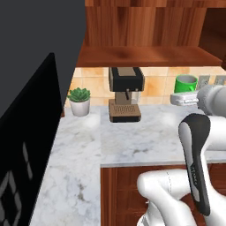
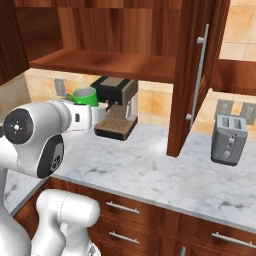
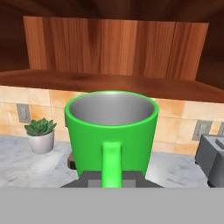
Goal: Open the cabinet directly in front. Then move the liquor and the mug to the dining counter with the jar on it.
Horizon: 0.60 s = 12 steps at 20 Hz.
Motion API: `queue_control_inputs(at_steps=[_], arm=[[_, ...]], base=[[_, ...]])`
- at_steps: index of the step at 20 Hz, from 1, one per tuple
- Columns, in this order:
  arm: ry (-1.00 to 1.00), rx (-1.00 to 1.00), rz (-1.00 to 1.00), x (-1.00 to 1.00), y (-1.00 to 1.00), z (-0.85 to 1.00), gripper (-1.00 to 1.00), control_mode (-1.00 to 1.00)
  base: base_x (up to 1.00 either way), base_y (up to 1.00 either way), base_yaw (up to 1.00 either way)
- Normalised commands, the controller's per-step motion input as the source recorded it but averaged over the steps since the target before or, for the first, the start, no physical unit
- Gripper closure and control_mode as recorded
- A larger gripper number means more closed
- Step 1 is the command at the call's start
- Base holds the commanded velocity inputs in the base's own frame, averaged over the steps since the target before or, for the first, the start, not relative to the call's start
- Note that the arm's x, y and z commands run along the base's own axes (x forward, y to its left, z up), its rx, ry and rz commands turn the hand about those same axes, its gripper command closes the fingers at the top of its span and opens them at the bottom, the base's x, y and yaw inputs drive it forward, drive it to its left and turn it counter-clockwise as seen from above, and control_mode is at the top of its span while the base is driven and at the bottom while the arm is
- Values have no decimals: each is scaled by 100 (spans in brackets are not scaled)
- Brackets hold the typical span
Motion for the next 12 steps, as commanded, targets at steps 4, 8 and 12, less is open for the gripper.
queue_control_inputs(at_steps=[4,8,12], arm=[[0,0,0,0,0,0,100,100],[0,0,0,0,0,0,100,100],[0,0,0,0,0,0,100,100]], base=[[-56,0,-21],[-66,0,-24],[-58,0,-26]])
